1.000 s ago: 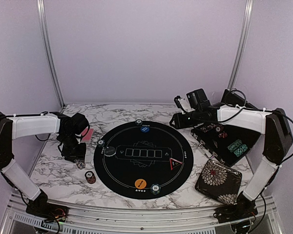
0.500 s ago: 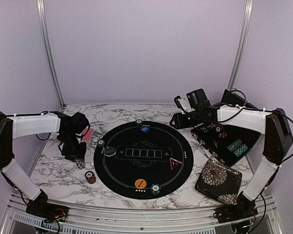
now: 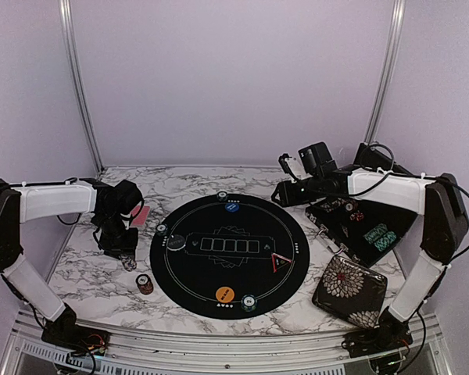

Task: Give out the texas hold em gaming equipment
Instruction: Place the poker chips pile on the poker table mat.

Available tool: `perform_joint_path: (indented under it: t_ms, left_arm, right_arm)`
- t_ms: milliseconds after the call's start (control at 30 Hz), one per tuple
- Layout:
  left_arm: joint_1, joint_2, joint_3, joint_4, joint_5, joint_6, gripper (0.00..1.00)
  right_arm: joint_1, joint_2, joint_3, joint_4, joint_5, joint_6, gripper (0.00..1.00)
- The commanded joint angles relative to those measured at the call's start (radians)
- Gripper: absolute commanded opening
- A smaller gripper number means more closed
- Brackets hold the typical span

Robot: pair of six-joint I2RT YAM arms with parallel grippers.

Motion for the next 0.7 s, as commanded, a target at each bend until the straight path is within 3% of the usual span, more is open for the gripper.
perform_joint_path:
  t_ms: [0, 667]
  left_arm:
    - [0.006, 0.002, 0.025, -0.035, -0.014, 0.01, 0.42]
    - [0.006, -0.001, 0.034, -0.046, -0.014, 0.017, 0.43]
  right_arm:
    - [-0.01, 0.012, 0.035, -0.013, 0.011, -0.013, 0.44]
    - [-0.01, 0.013, 0.037, -0.014, 0.012, -0.011, 0.44]
